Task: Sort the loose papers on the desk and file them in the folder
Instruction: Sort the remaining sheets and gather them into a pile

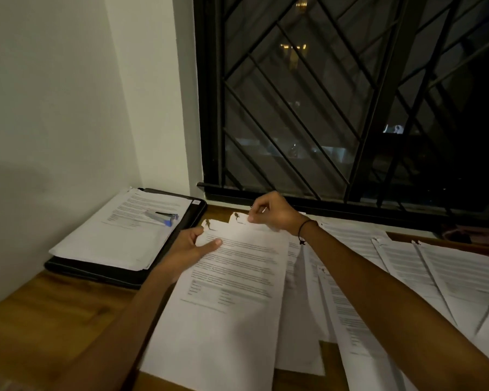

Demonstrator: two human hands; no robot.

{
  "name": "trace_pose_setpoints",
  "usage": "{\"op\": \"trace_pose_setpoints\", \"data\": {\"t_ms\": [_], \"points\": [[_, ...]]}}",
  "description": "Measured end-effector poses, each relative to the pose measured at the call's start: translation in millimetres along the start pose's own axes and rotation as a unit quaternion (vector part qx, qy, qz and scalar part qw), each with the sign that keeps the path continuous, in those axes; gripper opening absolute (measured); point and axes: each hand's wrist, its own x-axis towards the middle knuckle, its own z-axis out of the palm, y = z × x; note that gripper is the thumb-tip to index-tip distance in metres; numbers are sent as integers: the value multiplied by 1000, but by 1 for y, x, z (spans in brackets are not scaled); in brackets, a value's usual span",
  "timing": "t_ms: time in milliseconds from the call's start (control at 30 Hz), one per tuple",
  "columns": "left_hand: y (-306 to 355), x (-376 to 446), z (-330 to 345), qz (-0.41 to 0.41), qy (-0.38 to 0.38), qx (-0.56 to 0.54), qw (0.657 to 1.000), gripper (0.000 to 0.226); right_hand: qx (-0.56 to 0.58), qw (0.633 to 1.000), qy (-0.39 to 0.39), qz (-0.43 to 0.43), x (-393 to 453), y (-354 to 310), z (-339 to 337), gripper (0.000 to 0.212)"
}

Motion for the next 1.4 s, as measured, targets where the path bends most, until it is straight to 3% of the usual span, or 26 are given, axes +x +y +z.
{"op": "trace_pose_setpoints", "data": {"t_ms": [133,433,600,700,900,1000,1167,1300,1333,1400], "points": [[-3,8,6,-2,13,-29,999,42,36,999,-12,18,19,-9,0,10],[-8,19,14,13,60,-16,998,38,76,995,-58,7,22,-20,29,10],[-8,24,10,23,87,-28,996,35,9,999,-50,-6,19,-20,31,18],[-8,28,8,27,97,-55,993,38,-71,996,-52,-14,16,-11,33,36],[-6,34,11,-23,46,-47,998,61,-57,998,2,-30,13,-5,41,41],[-10,37,12,-29,65,-24,997,54,-65,998,-6,-24,10,-4,37,36],[-8,42,14,-21,63,-20,998,41,-195,980,-36,10,2,19,21,24],[-10,45,10,-25,56,-28,998,38,-241,967,77,-7,-22,35,-4,49],[-12,46,9,-26,60,-27,997,36,-227,968,110,-3,-33,42,-12,48],[-16,48,7,-28,66,-15,997,34,-216,968,128,18,-60,64,-28,26]]}}
